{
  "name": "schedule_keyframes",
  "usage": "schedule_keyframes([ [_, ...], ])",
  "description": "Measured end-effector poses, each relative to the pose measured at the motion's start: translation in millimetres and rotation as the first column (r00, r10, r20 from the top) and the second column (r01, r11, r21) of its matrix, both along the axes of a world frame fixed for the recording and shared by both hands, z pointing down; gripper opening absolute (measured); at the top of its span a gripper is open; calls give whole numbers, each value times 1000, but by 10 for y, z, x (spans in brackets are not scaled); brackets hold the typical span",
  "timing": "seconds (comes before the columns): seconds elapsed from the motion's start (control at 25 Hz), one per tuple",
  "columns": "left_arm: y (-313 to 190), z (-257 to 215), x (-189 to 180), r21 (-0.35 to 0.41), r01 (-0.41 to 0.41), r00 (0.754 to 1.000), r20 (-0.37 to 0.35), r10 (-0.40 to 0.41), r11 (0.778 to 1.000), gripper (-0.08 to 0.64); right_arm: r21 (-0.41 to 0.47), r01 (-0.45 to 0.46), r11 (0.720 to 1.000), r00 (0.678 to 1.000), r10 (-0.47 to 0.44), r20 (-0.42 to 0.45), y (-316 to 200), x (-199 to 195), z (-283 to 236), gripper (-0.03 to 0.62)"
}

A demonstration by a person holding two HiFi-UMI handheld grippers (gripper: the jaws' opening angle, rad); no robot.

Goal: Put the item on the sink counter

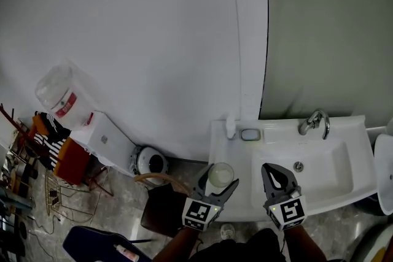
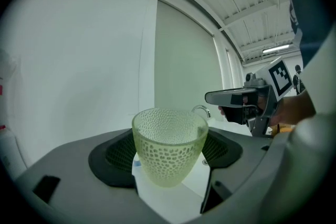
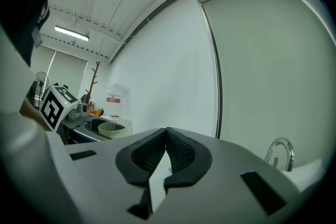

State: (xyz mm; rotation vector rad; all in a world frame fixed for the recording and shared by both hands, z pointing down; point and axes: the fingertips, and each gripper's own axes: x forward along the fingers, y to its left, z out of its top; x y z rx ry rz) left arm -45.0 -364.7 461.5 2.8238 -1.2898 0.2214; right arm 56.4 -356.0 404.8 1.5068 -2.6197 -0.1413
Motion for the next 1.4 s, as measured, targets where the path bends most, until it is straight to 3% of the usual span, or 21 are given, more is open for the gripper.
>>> schedule_keyframes([
  [0.08, -44, 51, 41, -8, -1, 1000, 1, 1, 1000, 391, -26, 8, 1000, 1000, -9, -18, -60, 24, 62, 14],
  [0.36, -118, 338, 263, -50, 5, 1000, 25, -4, 999, 391, -64, 17, 998, 998, -13, 62, -177, 264, 177, 14],
  [0.6, -243, 461, 428, -54, 15, 999, 43, -13, 998, 391, -59, -12, 998, 997, 16, 76, -257, 481, 300, 14],
  [0.72, -288, 583, 462, -58, 23, 998, 54, -19, 998, 391, -114, 17, 993, 997, -9, 75, -270, 512, 470, 14],
  [0.96, -480, 953, 504, -84, 34, 996, 84, -27, 996, 391, -170, 79, 982, 994, -65, 90, -347, 518, 765, 15],
  [1.4, -673, 1762, 464, -182, 88, 994, 85, -73, 979, 391, -190, 82, 978, 996, -73, 54, -457, 630, 917, 15],
])
